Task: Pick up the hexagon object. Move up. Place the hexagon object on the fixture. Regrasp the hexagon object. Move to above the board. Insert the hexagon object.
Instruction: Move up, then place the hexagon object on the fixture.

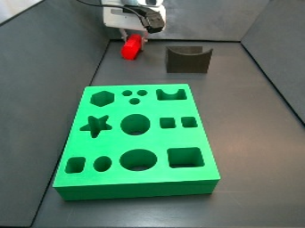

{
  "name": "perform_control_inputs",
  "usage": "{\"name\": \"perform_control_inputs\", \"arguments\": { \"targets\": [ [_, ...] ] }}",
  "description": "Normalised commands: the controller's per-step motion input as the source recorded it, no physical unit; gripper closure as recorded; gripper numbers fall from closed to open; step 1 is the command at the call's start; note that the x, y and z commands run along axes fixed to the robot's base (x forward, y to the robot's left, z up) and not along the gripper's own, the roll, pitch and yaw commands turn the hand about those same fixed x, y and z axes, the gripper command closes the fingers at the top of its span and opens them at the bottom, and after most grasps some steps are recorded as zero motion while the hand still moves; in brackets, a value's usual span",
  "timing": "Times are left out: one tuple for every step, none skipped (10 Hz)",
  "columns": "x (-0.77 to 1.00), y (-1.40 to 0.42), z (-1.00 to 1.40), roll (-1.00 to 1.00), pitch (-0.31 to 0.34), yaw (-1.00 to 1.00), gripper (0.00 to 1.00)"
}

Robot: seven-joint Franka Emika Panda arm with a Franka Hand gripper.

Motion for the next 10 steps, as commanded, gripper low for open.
{"name": "perform_control_inputs", "arguments": {
  "targets": [
    [0.00,0.00,0.83,0.00,0.000,0.00,1.00],
    [0.04,-0.04,0.81,0.00,-0.004,-0.02,1.00],
    [0.02,-0.03,0.71,0.00,0.006,-0.02,1.00],
    [-0.01,-0.02,0.53,0.01,0.016,-0.02,1.00],
    [-0.02,-0.01,0.38,0.02,0.022,-0.02,1.00],
    [-0.02,0.00,0.23,0.03,0.034,-0.02,1.00],
    [0.00,0.00,1.00,0.00,0.000,0.00,1.00],
    [0.01,0.00,1.00,0.00,0.004,0.00,1.00],
    [-0.01,0.00,1.00,0.00,0.033,0.00,1.00],
    [-0.01,0.00,1.00,0.01,0.039,0.00,1.00]
  ]
}}
